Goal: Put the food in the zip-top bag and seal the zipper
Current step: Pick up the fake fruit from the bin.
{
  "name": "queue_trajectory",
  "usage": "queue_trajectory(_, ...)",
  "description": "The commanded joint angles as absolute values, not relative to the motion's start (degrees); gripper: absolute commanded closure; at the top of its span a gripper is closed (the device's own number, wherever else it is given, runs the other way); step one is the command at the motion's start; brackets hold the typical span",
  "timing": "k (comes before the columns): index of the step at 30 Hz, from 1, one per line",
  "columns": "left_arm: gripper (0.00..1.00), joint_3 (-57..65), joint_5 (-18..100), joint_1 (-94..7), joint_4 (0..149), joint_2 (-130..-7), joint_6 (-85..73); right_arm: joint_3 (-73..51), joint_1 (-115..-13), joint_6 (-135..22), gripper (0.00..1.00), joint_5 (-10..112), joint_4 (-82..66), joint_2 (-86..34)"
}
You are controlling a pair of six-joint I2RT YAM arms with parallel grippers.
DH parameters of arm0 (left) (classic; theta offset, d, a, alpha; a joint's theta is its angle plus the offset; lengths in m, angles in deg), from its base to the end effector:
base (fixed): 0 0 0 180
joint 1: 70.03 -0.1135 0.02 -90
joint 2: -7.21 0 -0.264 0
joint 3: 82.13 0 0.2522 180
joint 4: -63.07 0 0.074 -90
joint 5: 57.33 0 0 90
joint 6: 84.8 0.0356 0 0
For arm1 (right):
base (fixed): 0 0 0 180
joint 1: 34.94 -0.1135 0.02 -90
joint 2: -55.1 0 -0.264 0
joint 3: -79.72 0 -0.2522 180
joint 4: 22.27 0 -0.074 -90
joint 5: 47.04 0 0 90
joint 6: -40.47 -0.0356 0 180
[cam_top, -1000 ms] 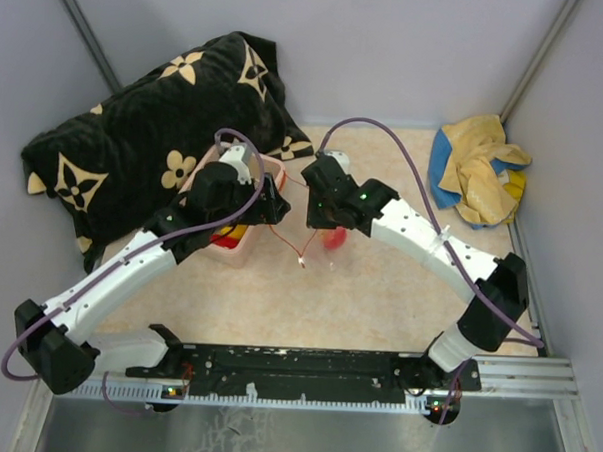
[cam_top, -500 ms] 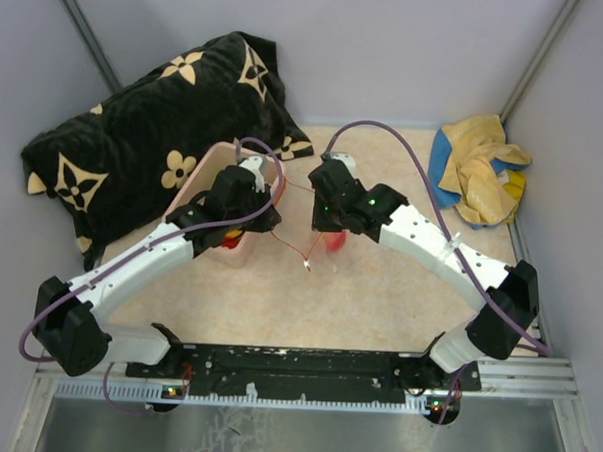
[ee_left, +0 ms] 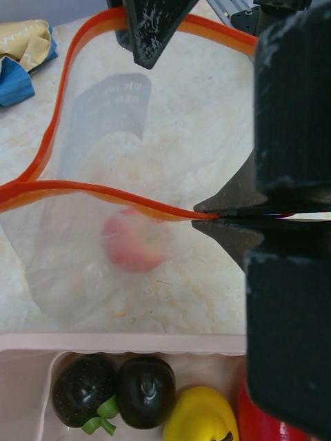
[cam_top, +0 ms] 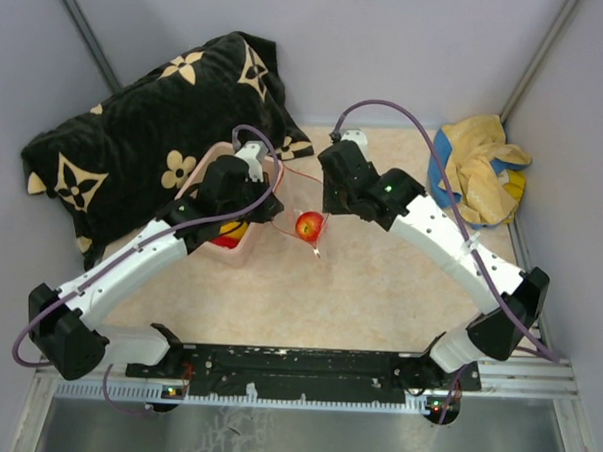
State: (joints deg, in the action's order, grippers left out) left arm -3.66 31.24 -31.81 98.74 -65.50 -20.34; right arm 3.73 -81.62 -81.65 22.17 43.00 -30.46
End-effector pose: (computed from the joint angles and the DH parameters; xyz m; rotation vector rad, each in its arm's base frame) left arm 0.2264 -0.1771 0.3362 0.2229 2.1473 -0.6366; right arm 0.2234 0.2185 0.3783 -0.1274 2.3313 0.2548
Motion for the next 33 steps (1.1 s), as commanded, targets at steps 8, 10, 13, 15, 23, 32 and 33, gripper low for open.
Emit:
queue_trajectory(8, 1.0, -0.03, 32.81, -31.8, 99.31, -65.06, -18.3, 10.02, -80.4, -75.64, 0.89, 20.43, 44.29, -32.7)
queue_trajectory(10, 1.0, 0.07, 32.36, -31.8, 99.53, -65.24, -18.11, 10.94, -80.39, -75.14, 0.96, 19.95, 44.94, -33.23)
queue_trajectory(13, 1.0, 0.39, 32.06, -31.8, 99.91, -65.62, -17.86, 13.85, -80.43, -74.25, 1.0, 17.08, 47.57, -33.85)
queue_trajectory(15, 1.0, 0.73, 32.14, -31.8, 100.22, -66.09, -17.76, 16.2, -80.4, -73.6, 1.0, 14.75, 50.1, -33.99)
queue_trajectory(23, 1.0, 1.72, 31.2, -31.83, 100.47, -67.4, -17.41, 19.35, -80.41, -73.17, 1.0, 4.56, 57.36, -32.8)
queue_trajectory(32, 0.82, 1.35, 35.83, -31.83, 97.22, -68.8, -18.54, 14.98, -80.3, -74.5, 1.0, 4.58, 56.5, -30.43)
queue_trajectory(33, 0.8, 1.33, 36.33, -31.88, 96.67, -68.69, -18.8, 14.58, -80.3, -74.69, 1.0, 5.42, 56.03, -30.41)
